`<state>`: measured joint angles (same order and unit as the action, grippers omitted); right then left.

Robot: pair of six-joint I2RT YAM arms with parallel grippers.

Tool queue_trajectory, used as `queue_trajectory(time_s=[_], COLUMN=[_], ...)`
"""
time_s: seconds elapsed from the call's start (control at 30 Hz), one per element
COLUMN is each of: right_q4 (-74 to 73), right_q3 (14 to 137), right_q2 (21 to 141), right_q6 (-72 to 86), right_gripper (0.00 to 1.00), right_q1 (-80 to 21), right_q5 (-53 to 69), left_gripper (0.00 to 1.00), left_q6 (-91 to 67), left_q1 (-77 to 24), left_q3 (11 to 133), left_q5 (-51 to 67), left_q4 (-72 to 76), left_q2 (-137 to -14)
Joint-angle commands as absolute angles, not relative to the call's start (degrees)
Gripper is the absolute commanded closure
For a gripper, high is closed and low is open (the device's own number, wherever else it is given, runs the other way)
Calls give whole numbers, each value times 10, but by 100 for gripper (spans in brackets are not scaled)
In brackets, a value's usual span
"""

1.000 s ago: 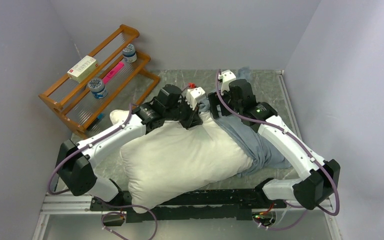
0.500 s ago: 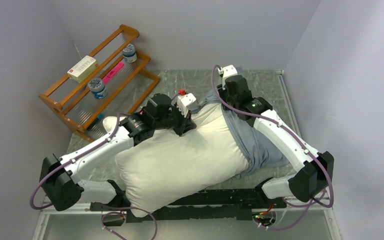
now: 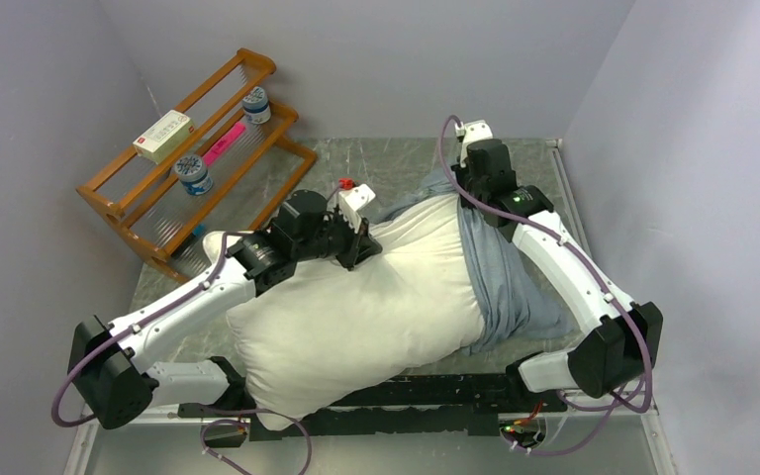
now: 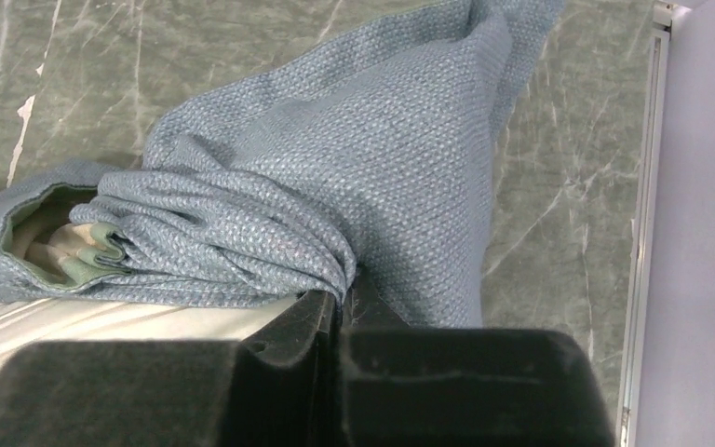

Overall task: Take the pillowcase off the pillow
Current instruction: Remove the pillow from the pillowcase.

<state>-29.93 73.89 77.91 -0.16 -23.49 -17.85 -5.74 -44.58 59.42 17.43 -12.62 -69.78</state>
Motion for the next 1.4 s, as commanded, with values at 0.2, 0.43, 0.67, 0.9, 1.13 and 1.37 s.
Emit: queue_trajectory(time_s=[0.2,0.43,0.67,0.9,1.13,1.37], right_q4=[-237,-222,-196,-166,-177,-186], right_q3=[765,751,741,719,731,719], right_q2=[760,757,783,837,863,799], right_q6=[21,52,73,82,84,91], right_gripper=[100,100,97,79,59,25], right_q1=[-153,-123,-102,-103,-103,-103], right_q5=[-284,-289,-207,-70,20,46], left_gripper=[95,95,95,95,93,60], left_q6=[-81,-93,-110,-136,-152,-148], left_q1=[-351,-314,-284,-280,-280,-281], left_q3=[551,530,518,519,545,579], left_q5=[138,111,80,94,124,110], left_q4=[-271,-262,-252,-218,-190,-189], left_q2=[-643,-638,-638,-670,-712,-708])
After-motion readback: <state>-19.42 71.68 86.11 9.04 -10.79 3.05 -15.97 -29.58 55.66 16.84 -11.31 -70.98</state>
